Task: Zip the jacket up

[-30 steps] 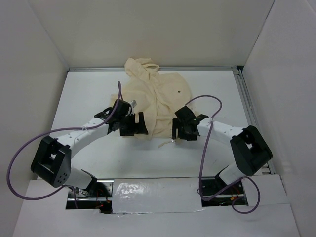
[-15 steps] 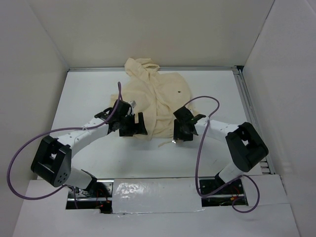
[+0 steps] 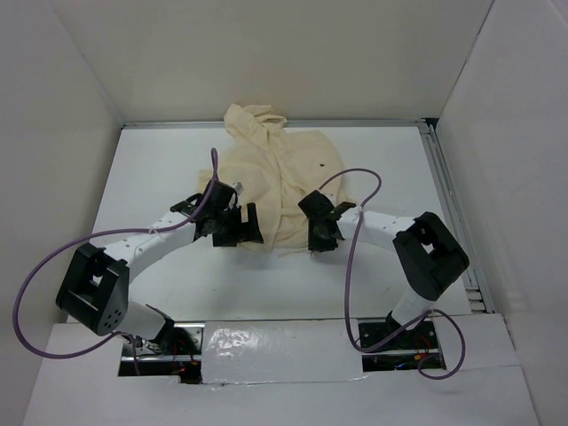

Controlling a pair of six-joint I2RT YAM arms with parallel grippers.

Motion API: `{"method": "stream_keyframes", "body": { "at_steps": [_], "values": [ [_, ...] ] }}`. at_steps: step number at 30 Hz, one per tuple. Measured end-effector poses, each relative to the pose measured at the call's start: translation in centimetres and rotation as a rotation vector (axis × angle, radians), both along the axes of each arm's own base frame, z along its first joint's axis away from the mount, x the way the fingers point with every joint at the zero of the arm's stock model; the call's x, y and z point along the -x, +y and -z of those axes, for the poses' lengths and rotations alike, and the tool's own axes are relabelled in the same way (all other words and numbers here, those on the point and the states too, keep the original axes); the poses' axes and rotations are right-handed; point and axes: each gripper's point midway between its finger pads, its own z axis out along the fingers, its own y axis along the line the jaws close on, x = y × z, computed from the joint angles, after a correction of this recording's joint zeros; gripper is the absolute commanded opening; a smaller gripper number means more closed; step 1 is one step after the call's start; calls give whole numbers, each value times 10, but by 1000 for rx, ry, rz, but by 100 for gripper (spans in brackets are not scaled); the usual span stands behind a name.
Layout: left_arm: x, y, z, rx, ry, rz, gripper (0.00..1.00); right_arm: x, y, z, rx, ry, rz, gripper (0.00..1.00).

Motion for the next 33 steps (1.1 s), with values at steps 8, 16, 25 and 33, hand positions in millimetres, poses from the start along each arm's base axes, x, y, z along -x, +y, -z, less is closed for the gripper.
{"method": "stream_keyframes", "body": {
  "at_steps": [8,16,25,33],
  "values": [
    [4,2,2,-9,25,-12,99,3,4,1,10,10,-15,0],
    [-2,-4,-3,-27,-18,65,99,-5,11,-64,-171,-192,-75,0],
    [-22,-37,-44,91,-110,158,99,-20,10,-198,-491,-738,-133,0],
    [-32,-68,-90,250,-207,248,99,-21,23,-189,-559,-753,-194,0]
  ]
}}
